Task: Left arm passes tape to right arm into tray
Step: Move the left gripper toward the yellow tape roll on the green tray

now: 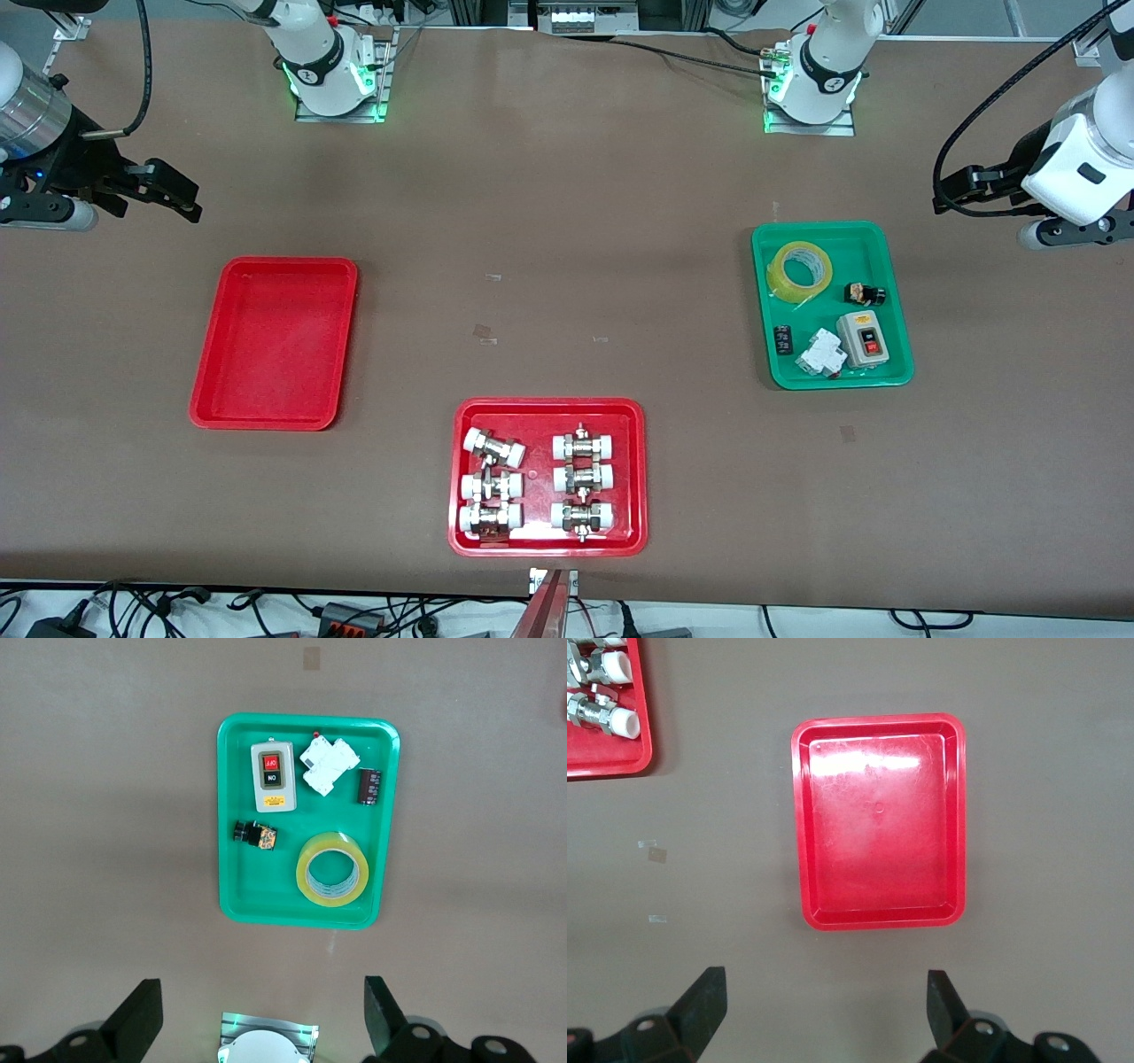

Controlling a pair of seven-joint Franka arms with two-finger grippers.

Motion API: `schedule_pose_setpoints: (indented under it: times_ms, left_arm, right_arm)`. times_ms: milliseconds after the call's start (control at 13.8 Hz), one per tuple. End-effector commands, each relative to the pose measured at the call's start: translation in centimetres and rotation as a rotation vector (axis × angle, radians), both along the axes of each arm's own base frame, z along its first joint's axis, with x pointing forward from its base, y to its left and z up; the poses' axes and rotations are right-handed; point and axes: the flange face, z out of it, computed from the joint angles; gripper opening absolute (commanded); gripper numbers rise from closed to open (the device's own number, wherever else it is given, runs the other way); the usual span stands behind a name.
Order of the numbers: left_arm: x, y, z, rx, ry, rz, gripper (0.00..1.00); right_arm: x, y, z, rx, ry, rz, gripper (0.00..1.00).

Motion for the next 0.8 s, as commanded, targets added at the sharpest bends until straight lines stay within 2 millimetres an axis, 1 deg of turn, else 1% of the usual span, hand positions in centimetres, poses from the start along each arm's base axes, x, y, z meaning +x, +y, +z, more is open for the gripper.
schedule_pose_setpoints:
  times_ms: [0,73,145,364,436,509,582,655,727]
  left_arm:
    - [-0.5,0.2,0.5,-0.009,-0.002,-0.018,1.00]
    - [-0.4,0.2,0.4,-0.011,0.000,-0.016,1.00]
    - [-0.2,0.2,0.3,-0.013,-0.002,-0.006,1.00]
    - [0.9,0.5,-1.9,-0.026,0.033,-0.009,1.00]
    - [1.7,1.0,-3.4,-0.038,0.045,-0.012,1.00]
    - [2.5,1.3,-5.4,-0.043,0.057,-0.013,1.00]
    - [3.1,1.6,-8.2,-0.048,0.081,-0.013,1.00]
    - [3.1,1.7,-10.8,-0.047,0.088,-0.013,1.00]
    - [2.7,2.3,-14.5,-0.047,0.086,-0.003,1.00]
  right_arm:
    - [0.2,0.0,0.1,-0.005,-0.001,0.023,1.00]
    - [0.4,-0.1,0.4,-0.013,-0.007,0.027,1.00]
    - [0.5,-0.4,0.3,-0.011,-0.006,0.030,1.00]
    - [0.4,-0.2,0.2,-0.011,-0.001,0.030,1.00]
    - [0.5,-0.2,0.2,-0.012,0.000,0.030,1.00]
    - [0.4,-0.2,0.2,-0.011,-0.001,0.030,1.00]
    - [0.4,-0.2,0.2,-0.011,-0.001,0.030,1.00]
    - [0.4,-0.2,0.2,-0.012,0.000,0.030,1.00]
    - [0.4,-0.3,0.2,-0.012,0.000,0.028,1.00]
